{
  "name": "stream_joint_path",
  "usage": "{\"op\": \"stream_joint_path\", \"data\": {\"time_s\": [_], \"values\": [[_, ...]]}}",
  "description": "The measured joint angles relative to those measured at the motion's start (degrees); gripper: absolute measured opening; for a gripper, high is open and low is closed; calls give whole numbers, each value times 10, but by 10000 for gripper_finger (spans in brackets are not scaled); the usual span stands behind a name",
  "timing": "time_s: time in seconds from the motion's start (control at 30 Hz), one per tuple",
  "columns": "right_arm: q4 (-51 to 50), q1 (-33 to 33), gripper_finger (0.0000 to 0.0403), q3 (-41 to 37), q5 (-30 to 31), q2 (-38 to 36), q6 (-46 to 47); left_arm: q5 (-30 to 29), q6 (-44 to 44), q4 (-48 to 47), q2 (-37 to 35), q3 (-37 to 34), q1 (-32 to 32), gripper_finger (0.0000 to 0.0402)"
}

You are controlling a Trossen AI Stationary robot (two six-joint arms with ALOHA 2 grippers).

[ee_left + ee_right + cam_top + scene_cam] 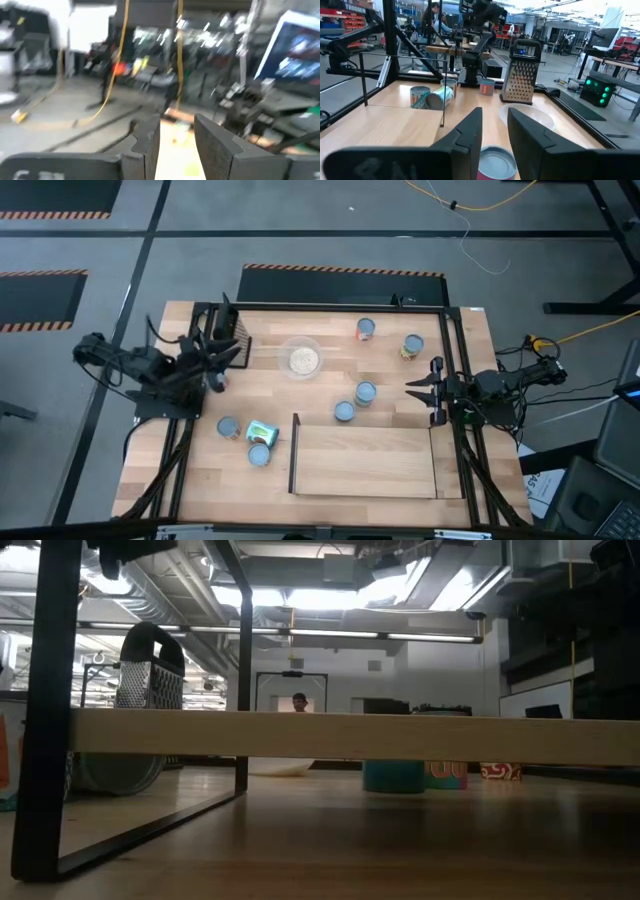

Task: Pick and place cans onto a shelf
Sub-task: Put the canned corn on the shelf

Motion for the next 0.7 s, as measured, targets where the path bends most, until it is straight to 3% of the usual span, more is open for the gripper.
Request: {"op": "stream_joint_path", "data": {"time_s": [0.27,0.37,0.53,0.7], "values": [[0,0,96,0,0,0,0,-14,-249,-309,96,144,0,112],[0,0,96,0,0,0,0,7,-343,-419,124,185,2,112],[-1,0,96,0,0,0,0,107,-475,-569,174,226,32,112],[-1,0,96,0,0,0,0,252,-580,-709,221,228,82,112]]}}
